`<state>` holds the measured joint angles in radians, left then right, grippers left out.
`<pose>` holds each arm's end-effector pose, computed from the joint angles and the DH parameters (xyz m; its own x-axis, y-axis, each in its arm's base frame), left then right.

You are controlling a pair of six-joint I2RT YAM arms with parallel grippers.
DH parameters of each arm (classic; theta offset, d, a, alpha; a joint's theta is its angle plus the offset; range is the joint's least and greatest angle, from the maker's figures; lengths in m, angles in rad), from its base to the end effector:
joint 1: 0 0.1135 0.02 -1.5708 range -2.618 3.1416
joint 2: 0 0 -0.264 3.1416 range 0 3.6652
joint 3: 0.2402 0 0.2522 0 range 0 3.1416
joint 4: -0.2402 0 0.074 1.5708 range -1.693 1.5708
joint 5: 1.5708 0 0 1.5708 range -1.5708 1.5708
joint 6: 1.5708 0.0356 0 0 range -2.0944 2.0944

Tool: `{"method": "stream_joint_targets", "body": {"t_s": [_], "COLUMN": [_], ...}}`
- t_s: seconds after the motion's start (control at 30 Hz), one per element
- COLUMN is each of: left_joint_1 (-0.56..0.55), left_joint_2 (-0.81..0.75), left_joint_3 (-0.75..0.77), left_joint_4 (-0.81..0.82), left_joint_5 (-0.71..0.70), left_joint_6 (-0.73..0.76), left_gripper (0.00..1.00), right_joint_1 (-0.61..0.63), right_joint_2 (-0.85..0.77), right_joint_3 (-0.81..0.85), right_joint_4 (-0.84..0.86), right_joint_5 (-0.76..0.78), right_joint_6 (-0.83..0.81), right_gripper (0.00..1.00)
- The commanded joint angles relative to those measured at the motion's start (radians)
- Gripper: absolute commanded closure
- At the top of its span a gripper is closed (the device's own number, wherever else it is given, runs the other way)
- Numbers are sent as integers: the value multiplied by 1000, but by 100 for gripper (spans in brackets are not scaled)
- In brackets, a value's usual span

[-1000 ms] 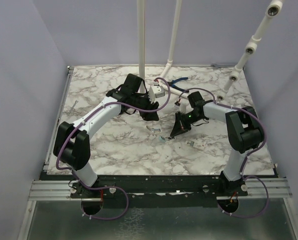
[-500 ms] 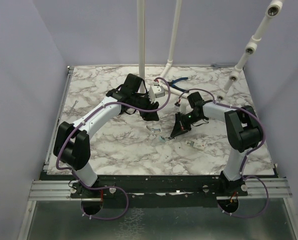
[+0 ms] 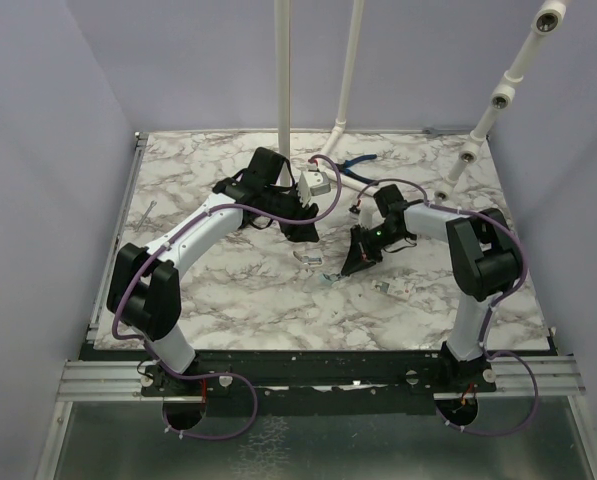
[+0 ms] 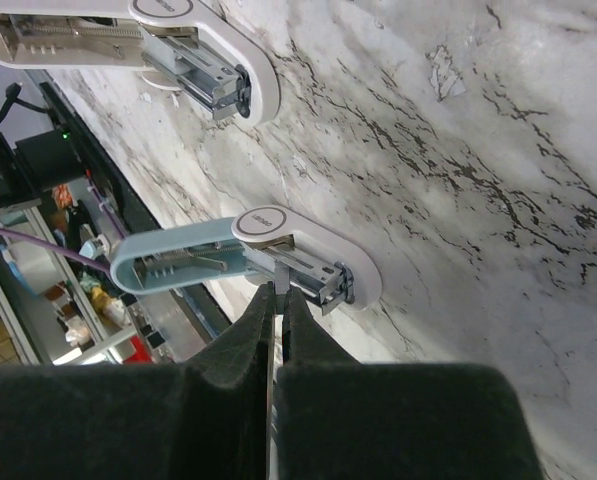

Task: Load the staples into the stapler
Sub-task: Install the staple into the stapler.

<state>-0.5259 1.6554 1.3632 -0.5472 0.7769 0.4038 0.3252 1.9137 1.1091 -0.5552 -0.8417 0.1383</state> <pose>0.2993 -0.2026 0.2895 -0.2921 0.4935 -0.8192 0.9545 0.2042 -0.2174 0.3159 0.1345 0.1317 -0.9675 -0.2293 -0.1069 -0.2297 0.6189 0.7511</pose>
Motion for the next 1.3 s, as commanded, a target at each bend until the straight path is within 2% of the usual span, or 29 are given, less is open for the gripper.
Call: {"method": "stream_joint_targets", "body": {"t_s": [0.0, 0.6, 1.27], "left_joint_1": [-3, -3, -4], "left_joint_2": [7, 10, 16], "left_joint_3": [4, 1, -1], "left_joint_4": [-3, -3, -3], "left_joint_5": [35, 44, 51], "left_joint_6": [-3, -3, -3], "left_gripper": [52, 52, 52], "right_joint_1": [-6, -6, 20], "right_joint_2": [15, 44, 78], "right_joint_3": [29, 119, 156], "right_joint_4": [-24, -135, -184], "right_joint_5": [15, 0, 9], "right_joint_6": [6, -108, -156], "right_gripper": [99, 99, 99]}}
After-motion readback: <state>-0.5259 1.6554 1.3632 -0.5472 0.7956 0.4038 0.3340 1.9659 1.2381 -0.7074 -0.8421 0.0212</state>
